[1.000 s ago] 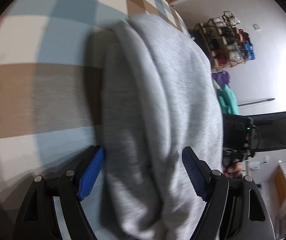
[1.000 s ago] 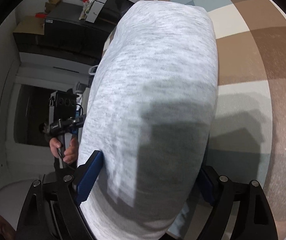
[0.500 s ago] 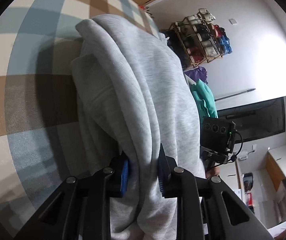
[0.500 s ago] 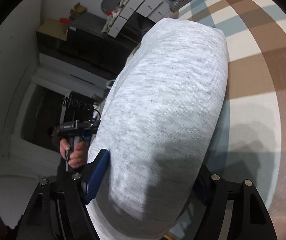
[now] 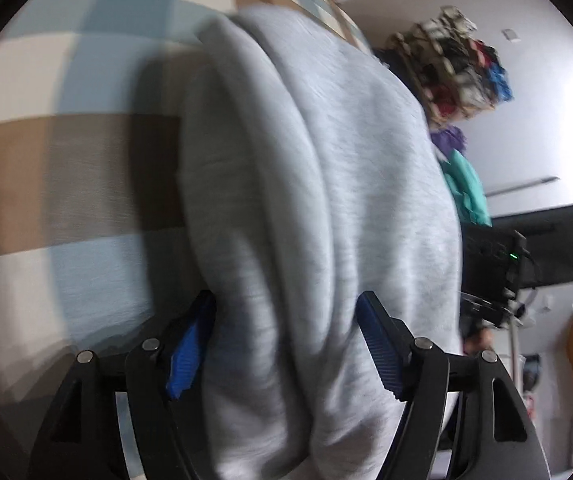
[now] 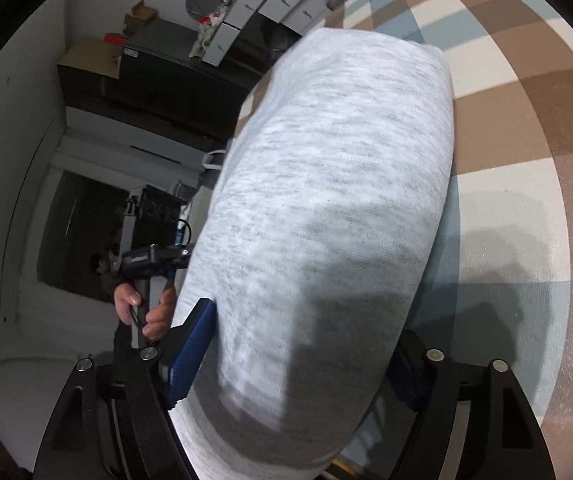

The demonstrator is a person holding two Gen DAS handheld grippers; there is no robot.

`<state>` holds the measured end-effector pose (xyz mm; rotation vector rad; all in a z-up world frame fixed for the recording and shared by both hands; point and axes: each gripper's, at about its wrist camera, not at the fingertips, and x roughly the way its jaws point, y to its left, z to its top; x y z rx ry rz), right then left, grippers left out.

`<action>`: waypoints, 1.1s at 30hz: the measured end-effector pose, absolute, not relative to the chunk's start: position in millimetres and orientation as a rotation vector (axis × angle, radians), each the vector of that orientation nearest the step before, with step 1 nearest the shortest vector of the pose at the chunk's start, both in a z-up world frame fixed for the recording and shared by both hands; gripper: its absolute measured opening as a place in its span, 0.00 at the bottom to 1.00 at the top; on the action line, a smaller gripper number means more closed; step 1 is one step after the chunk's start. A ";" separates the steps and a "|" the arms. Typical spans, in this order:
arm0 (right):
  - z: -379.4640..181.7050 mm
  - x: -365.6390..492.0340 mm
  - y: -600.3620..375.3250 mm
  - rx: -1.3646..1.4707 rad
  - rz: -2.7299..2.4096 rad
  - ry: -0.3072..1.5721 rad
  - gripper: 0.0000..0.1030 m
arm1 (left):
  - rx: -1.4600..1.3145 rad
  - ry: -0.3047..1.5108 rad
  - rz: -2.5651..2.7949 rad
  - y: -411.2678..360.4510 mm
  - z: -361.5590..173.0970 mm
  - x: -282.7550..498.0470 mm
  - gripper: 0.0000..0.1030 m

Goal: Fold large clothes

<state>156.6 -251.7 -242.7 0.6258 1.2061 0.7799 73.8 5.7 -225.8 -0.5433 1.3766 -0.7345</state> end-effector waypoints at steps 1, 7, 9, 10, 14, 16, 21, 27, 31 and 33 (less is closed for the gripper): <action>-246.4 159.5 -249.8 0.634 0.783 1.212 0.81 | -0.550 1.397 -0.755 2.8 -228.7 75.4 0.49; -243.1 156.7 -248.7 0.676 0.828 1.153 0.74 | -0.598 1.354 -0.822 9.8 -209.6 77.3 0.25; -241.1 151.3 -255.2 0.699 0.864 1.134 0.72 | -0.573 1.326 -0.836 6.2 -199.2 73.1 0.24; -238.3 148.7 -255.6 0.700 0.871 1.119 0.71 | -0.566 1.316 -0.839 2.1 -195.5 72.4 0.24; -233.4 143.5 -259.0 0.758 0.899 1.048 0.71 | -0.574 1.288 -0.878 4.6 -186.6 70.8 0.24; -226.6 142.5 -261.2 0.775 0.898 1.005 0.71 | -0.613 1.284 -0.887 15.5 -188.1 71.0 0.24; -201.9 142.5 -254.3 0.755 0.927 0.948 0.71 | -0.624 1.223 -0.891 21.5 -168.8 67.9 0.24; -157.3 144.5 -226.4 0.701 0.981 0.891 0.71 | -0.585 1.136 -0.849 47.1 -109.8 53.9 0.24; -111.2 149.2 -186.5 0.677 1.047 0.853 0.71 | -0.481 1.073 -0.794 89.2 -56.2 28.4 0.24; -90.9 152.5 -160.3 0.645 1.077 0.848 0.71 | -0.471 1.064 -0.741 115.1 -34.7 20.4 0.24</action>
